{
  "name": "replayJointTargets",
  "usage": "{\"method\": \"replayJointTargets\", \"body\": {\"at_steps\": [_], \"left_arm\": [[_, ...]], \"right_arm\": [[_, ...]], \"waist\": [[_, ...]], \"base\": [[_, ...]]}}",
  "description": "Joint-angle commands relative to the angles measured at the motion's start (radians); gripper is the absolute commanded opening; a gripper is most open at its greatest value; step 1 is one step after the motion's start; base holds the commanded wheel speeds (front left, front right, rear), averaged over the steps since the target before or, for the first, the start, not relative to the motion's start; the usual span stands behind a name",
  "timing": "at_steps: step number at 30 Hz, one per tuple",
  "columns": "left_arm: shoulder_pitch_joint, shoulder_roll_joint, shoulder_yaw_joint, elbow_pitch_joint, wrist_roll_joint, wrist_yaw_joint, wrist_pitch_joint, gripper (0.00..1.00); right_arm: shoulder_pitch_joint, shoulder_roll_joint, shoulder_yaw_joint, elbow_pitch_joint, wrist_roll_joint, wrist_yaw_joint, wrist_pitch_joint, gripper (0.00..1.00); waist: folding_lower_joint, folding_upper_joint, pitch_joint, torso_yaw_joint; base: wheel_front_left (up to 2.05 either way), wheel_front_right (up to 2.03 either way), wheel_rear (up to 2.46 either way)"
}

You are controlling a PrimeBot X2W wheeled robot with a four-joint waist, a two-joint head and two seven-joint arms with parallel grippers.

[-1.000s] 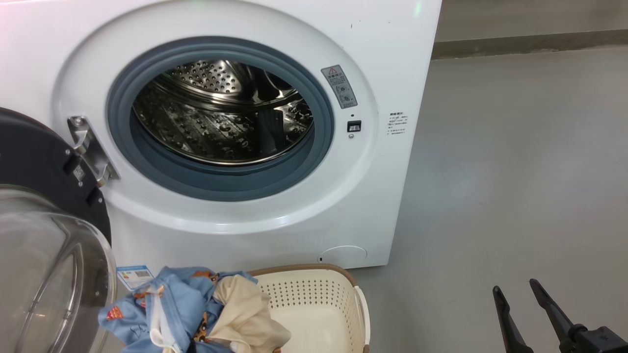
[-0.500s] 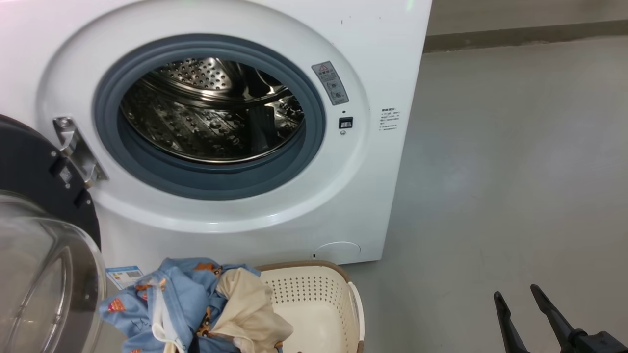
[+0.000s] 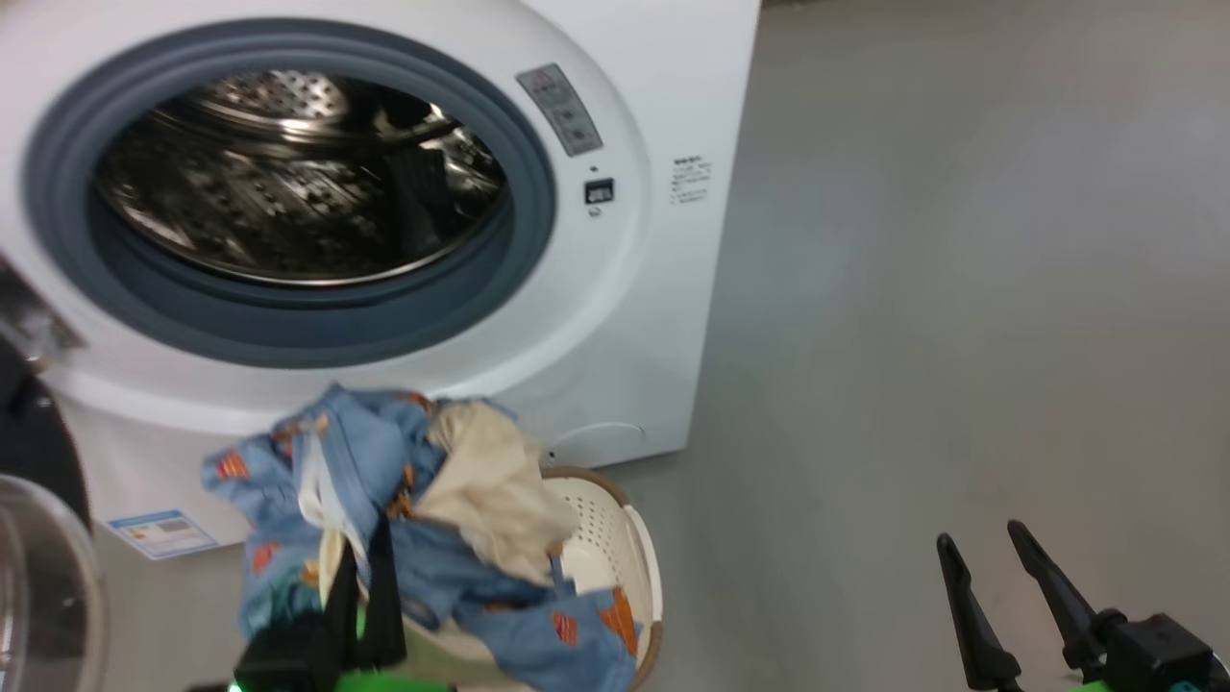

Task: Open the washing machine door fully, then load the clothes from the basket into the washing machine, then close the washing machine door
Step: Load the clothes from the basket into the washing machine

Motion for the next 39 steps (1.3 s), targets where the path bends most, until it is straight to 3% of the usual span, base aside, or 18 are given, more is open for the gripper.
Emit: {"method": "replayJointTargets", "body": {"at_steps": [1, 7, 13, 20, 29, 39], "left_arm": [[-0.077, 0.002, 0.043, -0.010, 0.012, 0.014, -0.011, 0.00], [-0.225, 0.042, 0.100, 0.056, 0.032, 0.035, -0.008, 0.00], [-0.396, 0.134, 0.172, 0.125, 0.064, 0.062, 0.037, 0.00], [-0.589, 0.253, 0.243, 0.254, 0.085, 0.076, 0.086, 0.00], [-0.827, 0.343, 0.258, 0.438, 0.125, 0.092, 0.103, 0.00], [-1.057, 0.376, 0.267, 0.612, 0.134, 0.118, 0.045, 0.00]], "right_arm": [[-0.041, -0.013, 0.030, -0.020, 0.017, 0.002, -0.005, 1.00], [-0.090, -0.008, 0.049, -0.015, 0.049, 0.002, -0.005, 1.00], [-0.133, 0.006, 0.076, 0.010, 0.087, 0.002, -0.005, 1.00], [-0.167, 0.013, 0.110, 0.038, 0.124, 0.002, -0.005, 1.00], [-0.177, -0.012, 0.141, 0.051, 0.156, 0.002, -0.005, 1.00], [-0.136, -0.051, 0.124, 0.044, 0.175, 0.002, -0.005, 1.00]], "waist": [[0.0000, 0.0000, 0.082, -0.079], [0.0000, 0.0000, 0.170, -0.164], [0.0000, 0.0000, 0.256, -0.260], [0.0000, 0.0000, 0.341, -0.327], [0.0000, 0.0000, 0.421, -0.352], [0.0000, 0.0000, 0.476, -0.327]], "base": [[0.00, 0.00, 0.00], [0.00, 0.00, 0.00], [0.00, 0.00, 0.00], [0.00, 0.00, 0.00], [0.00, 0.00, 0.00], [0.00, 0.00, 0.00]]}}
